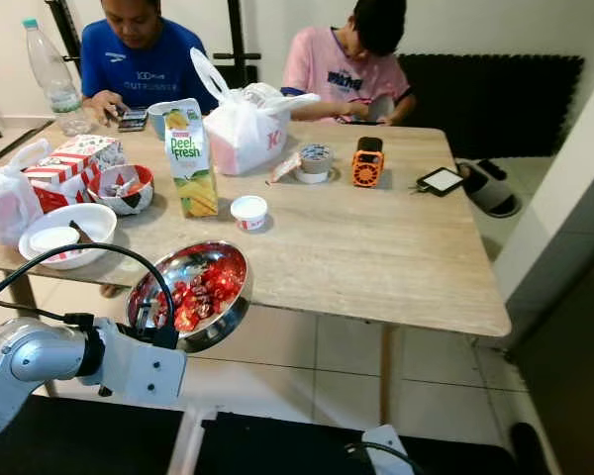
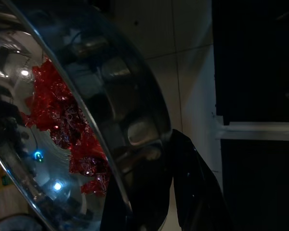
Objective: Restocking fridge
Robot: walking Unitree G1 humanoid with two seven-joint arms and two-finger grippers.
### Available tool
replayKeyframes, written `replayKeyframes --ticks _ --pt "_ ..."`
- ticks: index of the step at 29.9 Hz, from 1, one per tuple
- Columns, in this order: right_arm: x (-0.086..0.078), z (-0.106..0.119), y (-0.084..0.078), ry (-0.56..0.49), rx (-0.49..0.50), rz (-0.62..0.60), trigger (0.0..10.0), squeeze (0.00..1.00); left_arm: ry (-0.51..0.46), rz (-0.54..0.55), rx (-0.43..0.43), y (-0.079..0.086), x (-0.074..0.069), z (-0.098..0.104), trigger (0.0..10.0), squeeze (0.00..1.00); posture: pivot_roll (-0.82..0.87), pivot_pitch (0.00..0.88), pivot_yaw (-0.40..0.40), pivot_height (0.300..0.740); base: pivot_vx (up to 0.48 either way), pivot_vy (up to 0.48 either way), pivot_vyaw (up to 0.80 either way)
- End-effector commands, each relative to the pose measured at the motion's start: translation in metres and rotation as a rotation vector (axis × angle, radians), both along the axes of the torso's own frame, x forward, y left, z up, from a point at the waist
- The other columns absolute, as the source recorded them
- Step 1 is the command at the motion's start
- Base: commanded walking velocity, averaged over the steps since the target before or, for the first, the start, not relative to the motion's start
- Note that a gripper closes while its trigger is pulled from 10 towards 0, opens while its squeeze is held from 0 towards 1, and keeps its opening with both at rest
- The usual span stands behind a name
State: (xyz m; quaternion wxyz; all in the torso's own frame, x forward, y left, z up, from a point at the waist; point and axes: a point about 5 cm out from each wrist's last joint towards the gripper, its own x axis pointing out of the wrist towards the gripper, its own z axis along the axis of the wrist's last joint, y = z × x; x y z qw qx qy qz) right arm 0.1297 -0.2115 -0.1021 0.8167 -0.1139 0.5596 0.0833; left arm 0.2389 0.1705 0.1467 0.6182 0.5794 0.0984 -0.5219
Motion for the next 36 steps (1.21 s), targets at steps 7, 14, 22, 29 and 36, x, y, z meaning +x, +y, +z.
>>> replayKeyframes --ticks 7,14,22,29,36 --pt "0.007 0.003 -0.001 -0.018 -0.005 0.015 10.0 0.0 0.004 -0.001 -0.012 -0.003 -0.001 -0.006 10.0 0.0 0.06 0.0 0.014 0.74 -0.304 0.0 0.0" --pt "0.007 0.003 -0.003 -0.018 -0.012 0.024 10.0 0.0 0.058 0.106 0.02 0.012 0.006 -0.041 10.0 0.0 0.05 0.0 0.014 0.74 -0.266 0.0 0.0" --pt "0.006 0.002 0.0 -0.02 -0.005 0.023 10.0 0.0 0.034 0.313 0.072 0.04 0.014 -0.101 10.0 0.0 0.04 0.0 0.021 0.74 0.0 0.0 0.0" --pt "0.003 0.001 0.001 -0.017 -0.001 0.012 10.0 0.0 0.07 0.54 0.127 0.062 -0.008 -0.164 10.0 0.0 0.03 0.0 0.036 0.74 0.0 0.0 0.0" --pt "0.001 0.0 0.0 0.005 -0.022 0.012 10.0 0.0 0.07 0.823 0.168 0.077 -0.044 -0.206 10.0 0.0 0.0 0.0 0.042 0.74 0.0 0.0 -0.34"
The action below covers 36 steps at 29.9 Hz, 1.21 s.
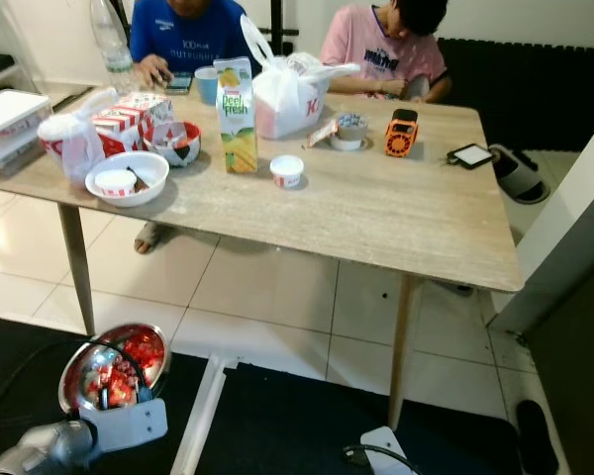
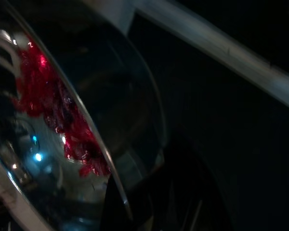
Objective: Restocking fridge
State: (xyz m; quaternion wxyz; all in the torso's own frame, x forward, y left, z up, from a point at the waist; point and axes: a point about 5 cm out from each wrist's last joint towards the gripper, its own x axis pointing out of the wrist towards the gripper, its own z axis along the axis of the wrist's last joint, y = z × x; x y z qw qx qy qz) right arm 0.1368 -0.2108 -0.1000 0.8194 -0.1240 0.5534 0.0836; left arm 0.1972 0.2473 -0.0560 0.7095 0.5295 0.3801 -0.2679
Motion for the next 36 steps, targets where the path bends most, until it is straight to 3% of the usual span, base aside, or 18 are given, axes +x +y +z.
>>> replayKeyframes --ticks 1,10,18,20,26,30,36 --pt "-0.006 -0.002 -0.001 0.02 -0.007 -0.001 10.0 0.0 -0.028 0.056 -0.001 0.0 -0.002 -0.003 10.0 0.0 0.0 0.0 0.042 0.74 0.0 0.0 -0.8" --pt "-0.002 0.0 -0.005 0.012 -0.022 -0.009 10.0 0.0 -0.021 0.318 0.068 0.017 -0.044 -0.023 10.0 0.0 -0.03 0.0 0.035 0.74 0.0 0.0 -0.8" --pt "-0.003 -0.001 -0.003 0.02 -0.027 0.007 10.0 0.0 -0.034 0.51 0.04 0.022 -0.062 -0.028 10.0 0.0 -0.02 0.0 0.025 0.74 0.0 0.0 -0.8" --pt "-0.001 0.0 -0.005 0.019 -0.033 0.014 10.0 0.0 -0.042 0.644 0.002 0.023 -0.072 -0.031 10.0 0.0 -0.03 0.0 0.026 0.74 0.0 0.0 -0.8" --pt "0.003 0.002 -0.005 0.009 -0.036 0.014 10.0 0.0 -0.041 0.794 -0.058 0.021 -0.079 -0.035 10.0 0.0 -0.04 0.0 0.029 0.74 0.0 0.0 -0.8" --pt "0.005 0.003 -0.006 0.005 -0.038 0.016 10.0 0.0 -0.04 0.797 -0.055 0.02 -0.078 -0.035 10.0 0.0 -0.04 0.0 0.028 0.74 0.0 0.0 -0.8" --pt "0.007 0.003 -0.006 0.004 -0.041 0.01 10.0 0.0 -0.045 0.823 -0.08 0.02 -0.073 -0.033 10.0 0.0 -0.04 0.0 0.037 0.74 0.0 0.0 0.0"
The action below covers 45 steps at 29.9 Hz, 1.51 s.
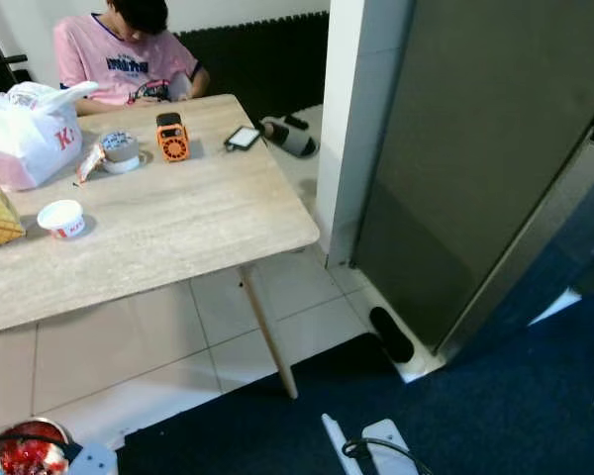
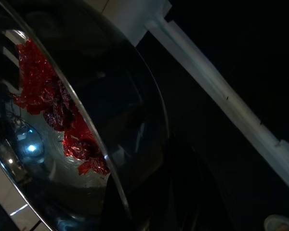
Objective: Restocking fridge
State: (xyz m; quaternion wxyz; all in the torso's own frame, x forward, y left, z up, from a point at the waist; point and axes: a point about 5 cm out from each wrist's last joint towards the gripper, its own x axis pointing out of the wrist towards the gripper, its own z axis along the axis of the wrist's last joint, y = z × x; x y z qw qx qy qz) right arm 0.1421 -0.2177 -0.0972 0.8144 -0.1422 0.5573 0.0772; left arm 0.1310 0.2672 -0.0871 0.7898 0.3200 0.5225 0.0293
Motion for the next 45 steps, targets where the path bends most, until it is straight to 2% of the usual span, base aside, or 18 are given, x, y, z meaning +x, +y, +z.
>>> replayKeyframes --ticks 1,15,34,38,45 --pt "0.001 0.0 0.001 -0.004 -0.002 0.0 10.0 0.0 0.017 0.029 -0.007 0.0 -0.006 -0.002 10.0 0.0 -0.04 0.0 0.039 0.74 0.0 0.0 0.0" --pt "0.0 -0.001 0.007 -0.003 0.013 -0.01 10.0 0.0 0.006 0.037 -0.04 -0.003 -0.002 -0.002 10.0 0.0 -0.05 0.0 0.058 0.74 0.0 0.0 -0.8" --pt "-0.003 -0.002 0.007 -0.01 0.011 -0.014 10.0 0.0 0.03 0.056 -0.07 -0.008 -0.012 -0.007 10.0 0.0 -0.06 0.0 0.058 0.74 0.0 0.0 -0.8" --pt "0.004 0.0 0.011 -0.061 0.045 0.009 10.0 0.0 0.033 0.083 -0.099 -0.011 -0.014 -0.009 10.0 0.0 -0.07 0.0 0.06 0.74 0.0 0.0 0.0" --pt "0.003 0.0 0.008 -0.045 0.011 0.063 10.0 0.0 0.04 0.068 -0.102 -0.015 -0.015 -0.01 10.0 0.0 -0.07 0.0 0.056 0.74 0.0 0.0 0.63"
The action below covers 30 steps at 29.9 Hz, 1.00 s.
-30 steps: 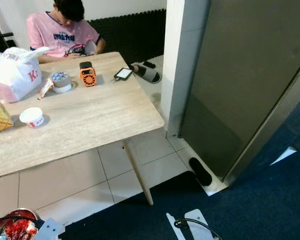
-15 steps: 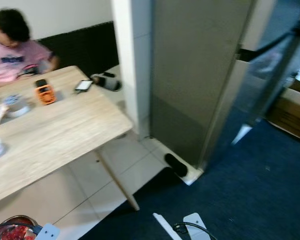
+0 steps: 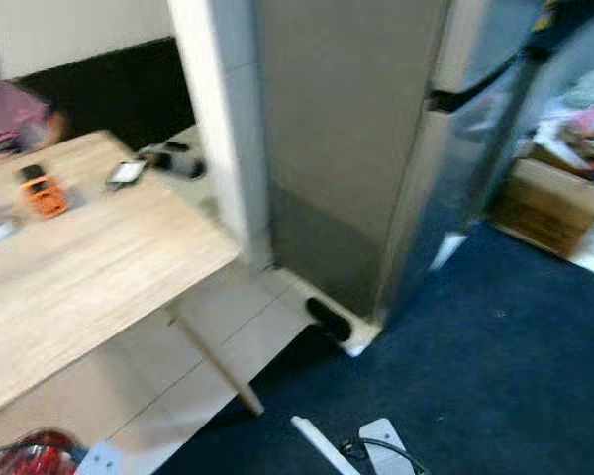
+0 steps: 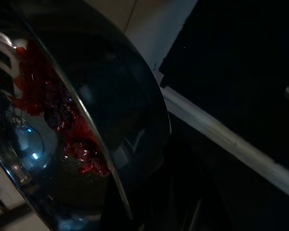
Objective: Restocking fridge
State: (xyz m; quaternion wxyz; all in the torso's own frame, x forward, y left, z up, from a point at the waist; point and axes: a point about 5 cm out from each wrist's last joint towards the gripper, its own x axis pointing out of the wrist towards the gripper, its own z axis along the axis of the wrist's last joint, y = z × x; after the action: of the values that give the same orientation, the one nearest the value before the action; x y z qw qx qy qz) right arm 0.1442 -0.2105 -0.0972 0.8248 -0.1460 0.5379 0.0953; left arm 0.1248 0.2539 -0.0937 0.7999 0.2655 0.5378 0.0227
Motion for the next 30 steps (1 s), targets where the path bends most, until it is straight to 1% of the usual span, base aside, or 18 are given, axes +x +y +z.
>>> replayKeyframes --ticks 1,6,8,10,16,21,23,25,27,30 --pt "0.001 0.001 -0.001 -0.007 -0.016 0.028 10.0 0.0 0.026 0.009 -0.003 -0.002 -0.009 -0.003 10.0 0.0 -0.07 0.0 0.053 0.74 0.0 0.0 0.76" --pt "0.002 0.001 -0.003 -0.013 -0.012 0.01 10.0 0.0 0.019 0.02 -0.011 -0.004 -0.008 -0.004 10.0 0.0 -0.07 0.0 0.043 0.74 0.0 0.0 0.71" --pt "0.002 0.002 -0.004 -0.018 -0.014 -0.005 10.0 0.0 0.015 0.029 -0.018 -0.006 -0.008 -0.004 10.0 0.0 -0.07 0.0 0.041 0.74 0.0 0.0 0.0" --pt "0.002 0.002 -0.006 -0.015 -0.03 0.005 10.0 0.0 0.014 0.035 -0.024 -0.007 -0.008 -0.005 10.0 0.0 -0.07 0.0 0.037 0.74 0.0 0.0 0.0" --pt "0.005 0.002 -0.002 -0.027 -0.026 0.031 10.0 0.0 0.019 0.053 -0.028 -0.005 -0.012 -0.005 10.0 0.0 -0.05 0.0 0.021 0.74 0.0 0.0 0.0" --pt "0.017 0.007 0.001 -0.057 -0.028 0.061 10.0 0.0 0.0 0.077 -0.033 -0.002 -0.009 -0.004 10.0 0.0 -0.03 0.0 0.008 0.74 0.0 0.0 0.0" --pt "0.024 0.01 0.0 -0.07 -0.034 0.068 10.0 0.0 -0.009 0.087 -0.044 -0.006 -0.008 -0.004 10.0 0.0 -0.01 0.0 -0.002 0.74 0.0 0.0 0.0" --pt "0.026 0.011 -0.001 -0.073 -0.038 0.072 10.0 0.0 -0.011 0.094 -0.05 -0.007 -0.009 -0.005 10.0 0.0 -0.01 0.0 -0.009 0.74 0.0 0.0 0.0" --pt "0.029 0.012 -0.002 -0.081 -0.04 0.072 10.0 0.0 -0.011 0.102 -0.063 -0.011 -0.011 -0.006 10.0 0.0 -0.01 0.0 -0.012 0.74 0.0 0.0 0.0" --pt "0.036 0.016 -0.005 -0.105 -0.045 0.048 10.0 0.0 0.029 0.085 -0.096 -0.019 -0.021 -0.011 10.0 0.0 -0.04 0.0 -0.009 0.74 0.0 0.0 0.0"
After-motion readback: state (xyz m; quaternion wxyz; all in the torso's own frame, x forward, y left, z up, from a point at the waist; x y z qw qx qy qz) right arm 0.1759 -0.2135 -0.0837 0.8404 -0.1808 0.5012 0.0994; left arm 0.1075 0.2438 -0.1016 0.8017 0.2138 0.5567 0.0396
